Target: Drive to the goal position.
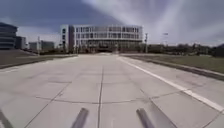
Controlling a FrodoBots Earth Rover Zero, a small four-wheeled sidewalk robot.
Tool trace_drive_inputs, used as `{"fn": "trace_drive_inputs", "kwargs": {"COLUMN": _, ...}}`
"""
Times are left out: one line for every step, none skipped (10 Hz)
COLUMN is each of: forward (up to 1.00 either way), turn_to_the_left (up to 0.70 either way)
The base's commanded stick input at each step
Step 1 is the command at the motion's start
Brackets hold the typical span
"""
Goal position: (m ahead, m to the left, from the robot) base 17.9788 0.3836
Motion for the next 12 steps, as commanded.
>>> {"fn": "trace_drive_inputs", "kwargs": {"forward": 1.0, "turn_to_the_left": -0.3}}
{"fn": "trace_drive_inputs", "kwargs": {"forward": 1.0, "turn_to_the_left": -0.39}}
{"fn": "trace_drive_inputs", "kwargs": {"forward": 1.0, "turn_to_the_left": -0.37}}
{"fn": "trace_drive_inputs", "kwargs": {"forward": 1.0, "turn_to_the_left": -0.32}}
{"fn": "trace_drive_inputs", "kwargs": {"forward": 1.0, "turn_to_the_left": -0.24}}
{"fn": "trace_drive_inputs", "kwargs": {"forward": 1.0, "turn_to_the_left": 0.0}}
{"fn": "trace_drive_inputs", "kwargs": {"forward": 1.0, "turn_to_the_left": 0.0}}
{"fn": "trace_drive_inputs", "kwargs": {"forward": 1.0, "turn_to_the_left": 0.0}}
{"fn": "trace_drive_inputs", "kwargs": {"forward": 1.0, "turn_to_the_left": 0.0}}
{"fn": "trace_drive_inputs", "kwargs": {"forward": 1.0, "turn_to_the_left": 0.0}}
{"fn": "trace_drive_inputs", "kwargs": {"forward": 1.0, "turn_to_the_left": 0.0}}
{"fn": "trace_drive_inputs", "kwargs": {"forward": 1.0, "turn_to_the_left": 0.0}}
